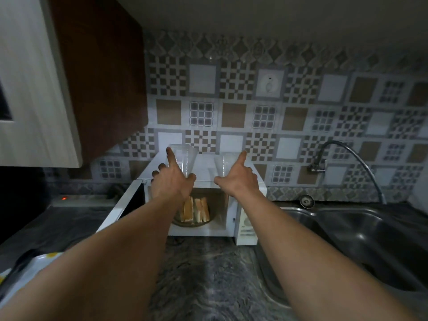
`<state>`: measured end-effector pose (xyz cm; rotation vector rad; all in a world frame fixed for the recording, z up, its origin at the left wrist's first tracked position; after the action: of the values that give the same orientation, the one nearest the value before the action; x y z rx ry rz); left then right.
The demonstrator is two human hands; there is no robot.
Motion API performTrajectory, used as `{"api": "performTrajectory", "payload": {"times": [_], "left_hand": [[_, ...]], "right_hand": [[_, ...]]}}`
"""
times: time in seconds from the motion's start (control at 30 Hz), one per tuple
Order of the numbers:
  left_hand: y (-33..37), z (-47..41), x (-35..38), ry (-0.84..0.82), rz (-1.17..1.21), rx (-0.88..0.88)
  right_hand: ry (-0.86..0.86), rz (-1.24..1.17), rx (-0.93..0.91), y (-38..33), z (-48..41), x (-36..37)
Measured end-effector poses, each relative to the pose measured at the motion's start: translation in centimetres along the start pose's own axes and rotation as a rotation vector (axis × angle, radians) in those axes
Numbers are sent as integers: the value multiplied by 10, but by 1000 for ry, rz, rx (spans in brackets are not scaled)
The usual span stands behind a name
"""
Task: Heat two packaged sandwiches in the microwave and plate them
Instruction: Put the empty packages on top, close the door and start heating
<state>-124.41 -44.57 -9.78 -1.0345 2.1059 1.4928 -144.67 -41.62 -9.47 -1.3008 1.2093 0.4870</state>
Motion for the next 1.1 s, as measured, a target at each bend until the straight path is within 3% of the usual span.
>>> {"api": "performTrajectory", "payload": {"times": [0.43, 1.1], "left_hand": [[-25, -113, 95, -14, -92, -133], [-29, -140, 123, -11, -114, -135]], "right_hand": [[-15, 119, -28, -10, -138, 77], [-8, 116, -79, -22, -169, 94]]}}
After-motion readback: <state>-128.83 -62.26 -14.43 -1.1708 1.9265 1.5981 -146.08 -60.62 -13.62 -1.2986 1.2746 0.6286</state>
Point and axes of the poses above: each hand's wrist, its own z-axis away from the middle knuckle, its own x-axis out of the palm, y = z × x, the point moved 7 cm from there along -z, towards the middle knuckle, and after that the axes turned 12 degrees about z, right-handed, at the moved point
